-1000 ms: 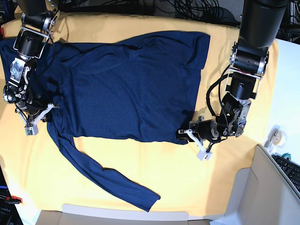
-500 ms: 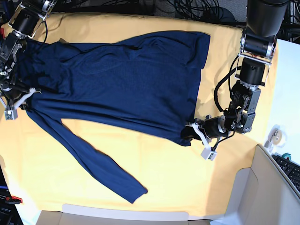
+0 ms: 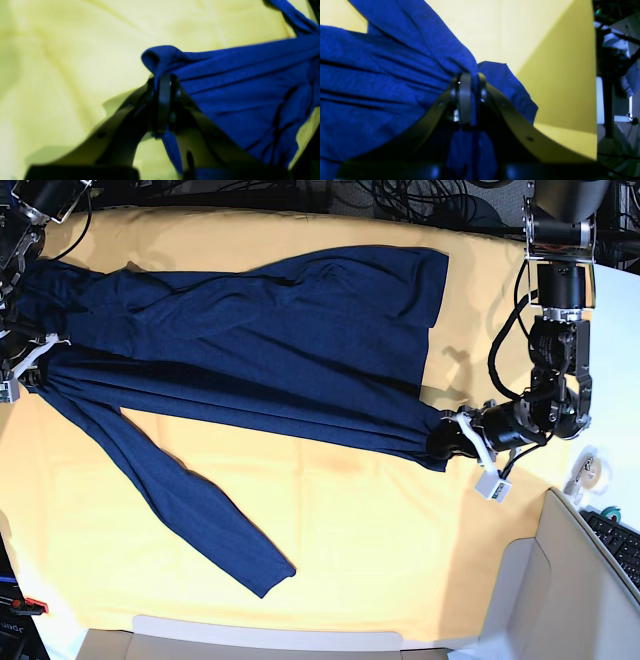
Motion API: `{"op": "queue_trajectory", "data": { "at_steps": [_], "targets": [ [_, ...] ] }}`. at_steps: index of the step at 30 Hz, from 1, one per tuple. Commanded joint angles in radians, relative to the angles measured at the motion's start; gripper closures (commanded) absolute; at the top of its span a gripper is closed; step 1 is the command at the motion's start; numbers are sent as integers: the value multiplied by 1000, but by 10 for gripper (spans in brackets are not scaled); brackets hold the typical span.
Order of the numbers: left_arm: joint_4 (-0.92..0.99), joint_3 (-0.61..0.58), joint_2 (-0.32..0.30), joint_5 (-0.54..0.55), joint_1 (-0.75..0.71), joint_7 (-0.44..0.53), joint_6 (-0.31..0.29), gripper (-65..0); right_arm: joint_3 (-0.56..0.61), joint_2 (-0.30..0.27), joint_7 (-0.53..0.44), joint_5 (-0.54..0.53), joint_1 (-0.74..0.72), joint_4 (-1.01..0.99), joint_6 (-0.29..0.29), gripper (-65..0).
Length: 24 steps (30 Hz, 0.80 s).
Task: Fold the T-shirt properly
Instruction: 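Lift the hem and fold it over toward the shoulder edge with both grippers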
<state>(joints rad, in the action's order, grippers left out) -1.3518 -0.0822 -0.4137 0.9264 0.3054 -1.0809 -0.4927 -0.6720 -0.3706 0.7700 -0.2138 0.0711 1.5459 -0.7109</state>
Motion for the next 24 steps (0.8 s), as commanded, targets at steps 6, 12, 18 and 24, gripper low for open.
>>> {"op": "queue_trajectory", "data": {
  "at_steps": [6, 12, 18, 24],
  "targets": [
    [-127, 48, -20, -2, -78, -64, 4, 0, -15, -18, -14, 9, 29, 26, 13, 0],
    [-139, 48, -20, -8, -154, -83, 4, 0, -10, -18, -13, 11, 29, 23, 13, 0],
    [-139, 48, -18, -74, -179, -84, 4, 0, -10, -18, 61, 11, 19, 24, 13, 0],
    [-139, 42, -17, -143, -194, -84, 4, -4, -10, -18, 84, 12, 8, 21, 13, 0]
  ]
}}
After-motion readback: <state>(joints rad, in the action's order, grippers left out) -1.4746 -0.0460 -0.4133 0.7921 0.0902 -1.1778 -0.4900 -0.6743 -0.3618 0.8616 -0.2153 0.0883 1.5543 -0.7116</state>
